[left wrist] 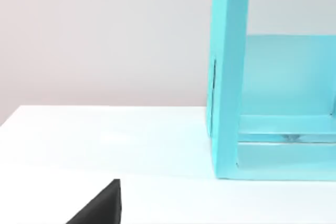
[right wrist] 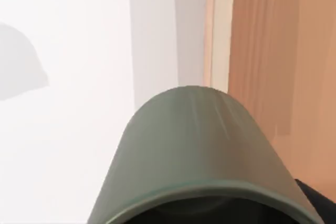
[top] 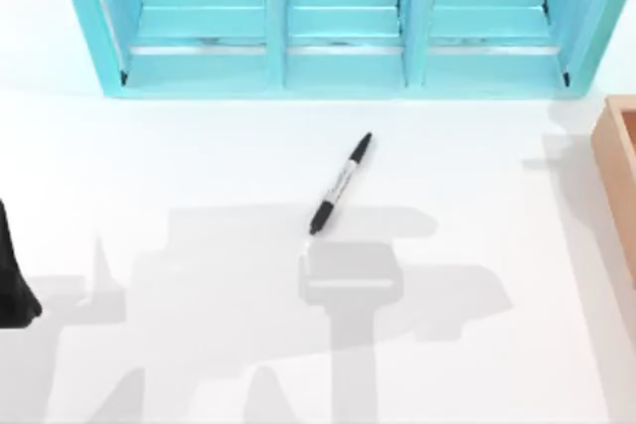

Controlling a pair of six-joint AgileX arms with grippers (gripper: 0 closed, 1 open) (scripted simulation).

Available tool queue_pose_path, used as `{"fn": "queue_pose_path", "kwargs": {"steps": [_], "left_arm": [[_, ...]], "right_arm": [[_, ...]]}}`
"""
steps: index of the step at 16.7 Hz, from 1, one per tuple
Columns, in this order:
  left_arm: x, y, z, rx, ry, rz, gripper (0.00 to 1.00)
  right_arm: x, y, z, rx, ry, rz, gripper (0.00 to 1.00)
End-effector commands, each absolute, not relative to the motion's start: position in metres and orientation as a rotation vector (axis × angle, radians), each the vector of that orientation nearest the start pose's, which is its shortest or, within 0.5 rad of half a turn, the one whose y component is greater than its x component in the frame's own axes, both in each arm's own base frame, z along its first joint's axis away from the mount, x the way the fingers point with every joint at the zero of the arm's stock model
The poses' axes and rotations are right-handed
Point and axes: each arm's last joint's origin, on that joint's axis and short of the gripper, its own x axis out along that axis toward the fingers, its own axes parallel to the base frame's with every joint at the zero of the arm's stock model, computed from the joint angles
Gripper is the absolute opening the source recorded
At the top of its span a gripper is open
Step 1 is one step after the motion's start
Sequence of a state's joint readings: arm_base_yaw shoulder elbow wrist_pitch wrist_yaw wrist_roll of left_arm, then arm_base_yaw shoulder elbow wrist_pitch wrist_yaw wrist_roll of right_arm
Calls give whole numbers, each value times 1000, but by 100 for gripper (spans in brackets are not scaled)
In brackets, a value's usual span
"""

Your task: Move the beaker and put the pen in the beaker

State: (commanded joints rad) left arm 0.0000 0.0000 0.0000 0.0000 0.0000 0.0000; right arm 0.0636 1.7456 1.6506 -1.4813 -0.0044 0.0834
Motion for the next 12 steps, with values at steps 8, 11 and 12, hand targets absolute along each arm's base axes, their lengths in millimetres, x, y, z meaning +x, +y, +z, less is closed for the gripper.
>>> {"fn": "queue_pose_path", "kwargs": {"steps": [8,11,12], "left_arm": [[106,-1,160,0,0,0,100],[106,-1,160,0,0,0,100],[106,-1,160,0,0,0,100]], "right_arm": [[383,100,241,6,1587,-8,0],[400,139,215,9,1574,-6,0],[402,146,212,11,1567,-4,0]]}}
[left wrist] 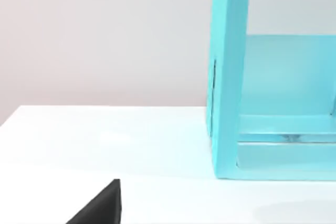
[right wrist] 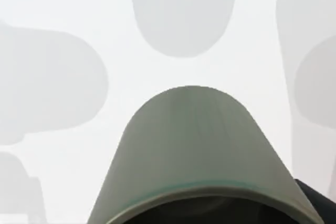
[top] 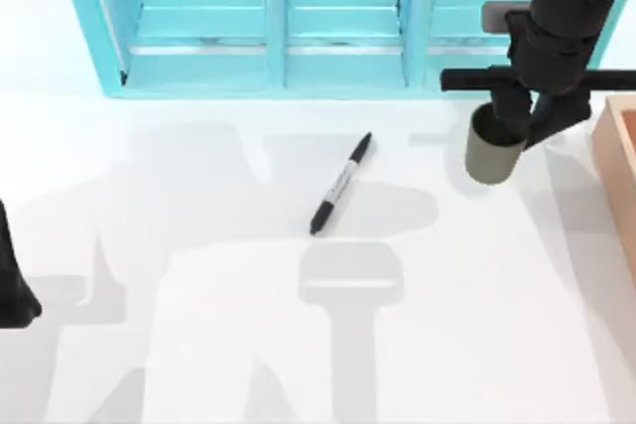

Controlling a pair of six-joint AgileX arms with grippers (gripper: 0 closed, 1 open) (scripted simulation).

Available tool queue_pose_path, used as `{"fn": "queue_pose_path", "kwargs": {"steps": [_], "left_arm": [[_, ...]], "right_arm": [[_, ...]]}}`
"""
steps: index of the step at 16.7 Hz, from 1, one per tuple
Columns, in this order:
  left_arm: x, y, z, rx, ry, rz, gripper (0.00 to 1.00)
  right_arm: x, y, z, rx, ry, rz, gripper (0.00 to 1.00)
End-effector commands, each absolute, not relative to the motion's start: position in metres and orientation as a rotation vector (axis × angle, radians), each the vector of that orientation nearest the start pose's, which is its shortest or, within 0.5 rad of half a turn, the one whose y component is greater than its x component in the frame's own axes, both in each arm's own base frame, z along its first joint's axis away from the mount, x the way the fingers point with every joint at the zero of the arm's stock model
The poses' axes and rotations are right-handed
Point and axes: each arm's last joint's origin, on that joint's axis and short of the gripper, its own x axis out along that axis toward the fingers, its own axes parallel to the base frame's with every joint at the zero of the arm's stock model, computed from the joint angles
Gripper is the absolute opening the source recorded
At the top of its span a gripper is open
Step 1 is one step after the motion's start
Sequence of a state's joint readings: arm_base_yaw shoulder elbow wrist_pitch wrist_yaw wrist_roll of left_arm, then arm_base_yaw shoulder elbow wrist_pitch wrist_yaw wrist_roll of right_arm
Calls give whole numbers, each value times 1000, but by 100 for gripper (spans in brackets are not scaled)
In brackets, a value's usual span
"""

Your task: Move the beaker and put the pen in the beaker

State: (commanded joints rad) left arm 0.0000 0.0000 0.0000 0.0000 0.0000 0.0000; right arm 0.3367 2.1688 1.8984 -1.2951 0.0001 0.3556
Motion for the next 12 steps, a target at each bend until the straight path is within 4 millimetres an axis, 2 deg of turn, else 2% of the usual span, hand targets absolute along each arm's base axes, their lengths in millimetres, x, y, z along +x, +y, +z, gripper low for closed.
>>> {"fn": "queue_pose_path", "kwargs": {"steps": [5,12], "left_arm": [[106,-1,160,0,0,0,100],[106,-1,160,0,0,0,100]], "right_arm": [[402,147,208,16,1573,-8,0],[402,155,166,12,1564,-4,0]]}}
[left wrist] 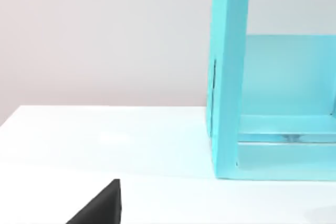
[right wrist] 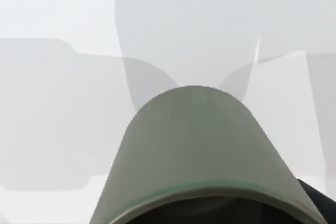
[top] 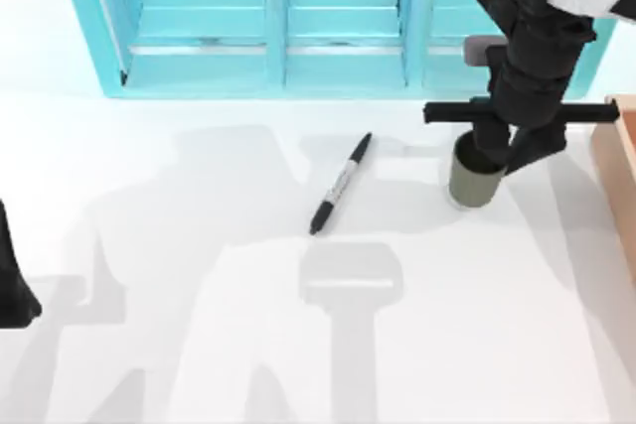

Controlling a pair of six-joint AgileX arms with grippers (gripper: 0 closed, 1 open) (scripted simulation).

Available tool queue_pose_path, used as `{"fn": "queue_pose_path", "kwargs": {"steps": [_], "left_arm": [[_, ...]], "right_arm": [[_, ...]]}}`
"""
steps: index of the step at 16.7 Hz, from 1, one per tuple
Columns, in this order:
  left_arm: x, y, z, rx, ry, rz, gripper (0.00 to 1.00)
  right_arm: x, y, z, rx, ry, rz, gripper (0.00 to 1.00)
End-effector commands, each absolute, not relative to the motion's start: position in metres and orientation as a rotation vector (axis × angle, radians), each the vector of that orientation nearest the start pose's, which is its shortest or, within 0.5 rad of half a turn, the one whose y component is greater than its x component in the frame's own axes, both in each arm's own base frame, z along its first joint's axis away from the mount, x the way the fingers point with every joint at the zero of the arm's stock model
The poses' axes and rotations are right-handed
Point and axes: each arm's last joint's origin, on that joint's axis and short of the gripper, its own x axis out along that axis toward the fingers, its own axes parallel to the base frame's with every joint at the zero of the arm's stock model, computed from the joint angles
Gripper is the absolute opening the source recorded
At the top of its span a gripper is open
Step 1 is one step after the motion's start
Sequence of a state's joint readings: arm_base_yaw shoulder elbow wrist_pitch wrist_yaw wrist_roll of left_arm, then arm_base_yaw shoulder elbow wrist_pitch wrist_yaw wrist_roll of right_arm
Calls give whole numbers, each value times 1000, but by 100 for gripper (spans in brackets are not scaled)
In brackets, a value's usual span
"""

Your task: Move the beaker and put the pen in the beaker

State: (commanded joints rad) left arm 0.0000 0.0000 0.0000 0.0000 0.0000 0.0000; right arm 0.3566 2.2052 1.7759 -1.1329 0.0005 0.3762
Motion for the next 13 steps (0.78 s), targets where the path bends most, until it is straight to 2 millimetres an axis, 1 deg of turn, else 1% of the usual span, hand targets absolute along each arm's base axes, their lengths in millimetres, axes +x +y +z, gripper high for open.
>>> {"fn": "queue_pose_path", "kwargs": {"steps": [3,13], "left_arm": [[106,-1,160,0,0,0,100],[106,-1,160,0,0,0,100]], "right_arm": [[402,155,166,12,1564,-4,0],[402,155,166,12,1564,-4,75]]}}
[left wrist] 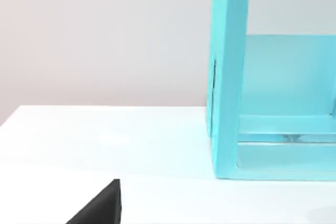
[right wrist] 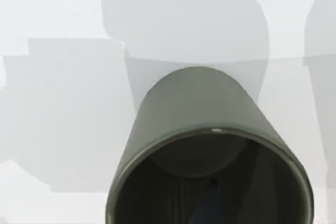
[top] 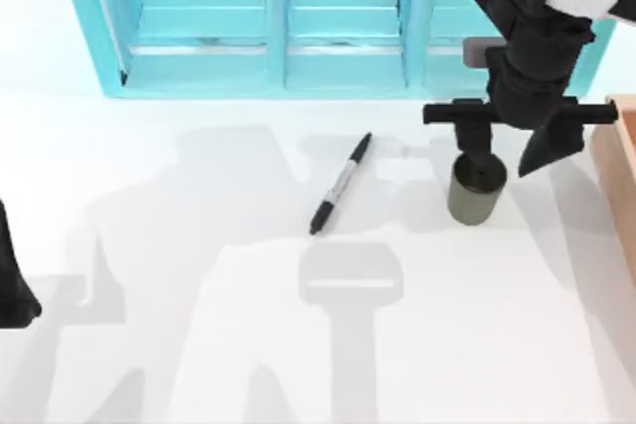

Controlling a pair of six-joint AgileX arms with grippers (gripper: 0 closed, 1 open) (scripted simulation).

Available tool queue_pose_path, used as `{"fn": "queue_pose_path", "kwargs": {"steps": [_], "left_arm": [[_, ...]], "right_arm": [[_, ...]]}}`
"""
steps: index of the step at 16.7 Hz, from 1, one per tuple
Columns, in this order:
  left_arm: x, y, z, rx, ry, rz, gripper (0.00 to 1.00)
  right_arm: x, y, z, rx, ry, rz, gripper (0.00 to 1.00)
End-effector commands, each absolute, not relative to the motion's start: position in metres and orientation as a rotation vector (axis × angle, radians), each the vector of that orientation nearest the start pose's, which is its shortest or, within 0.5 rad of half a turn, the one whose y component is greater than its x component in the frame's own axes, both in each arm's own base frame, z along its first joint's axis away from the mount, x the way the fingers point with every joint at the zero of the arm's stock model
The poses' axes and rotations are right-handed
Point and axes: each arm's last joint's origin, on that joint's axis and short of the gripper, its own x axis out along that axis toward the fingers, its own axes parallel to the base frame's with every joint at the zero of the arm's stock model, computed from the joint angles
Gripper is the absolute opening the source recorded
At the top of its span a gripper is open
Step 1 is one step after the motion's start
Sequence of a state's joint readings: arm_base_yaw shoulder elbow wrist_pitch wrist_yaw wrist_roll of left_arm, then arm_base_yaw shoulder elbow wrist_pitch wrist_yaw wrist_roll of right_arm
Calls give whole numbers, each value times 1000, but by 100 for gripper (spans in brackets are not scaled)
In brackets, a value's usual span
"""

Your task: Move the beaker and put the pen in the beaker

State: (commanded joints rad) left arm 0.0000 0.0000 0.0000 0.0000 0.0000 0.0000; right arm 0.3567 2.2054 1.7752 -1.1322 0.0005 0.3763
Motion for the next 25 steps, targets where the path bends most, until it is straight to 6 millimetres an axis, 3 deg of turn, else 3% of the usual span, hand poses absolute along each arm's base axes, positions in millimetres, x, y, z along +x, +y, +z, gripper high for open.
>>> {"fn": "queue_pose_path", "kwargs": {"steps": [3,4,16,19,25], "left_arm": [[106,-1,160,0,0,0,100],[106,-1,160,0,0,0,100],[106,-1,160,0,0,0,100],[106,-1,160,0,0,0,100],[106,-1,160,0,0,0,100]], "right_arm": [[402,155,166,12,1564,-4,98],[402,155,166,12,1564,-4,100],[407,156,174,10,1584,-11,100],[415,160,198,5,1604,-18,100],[415,160,285,17,1560,-5,100]]}}
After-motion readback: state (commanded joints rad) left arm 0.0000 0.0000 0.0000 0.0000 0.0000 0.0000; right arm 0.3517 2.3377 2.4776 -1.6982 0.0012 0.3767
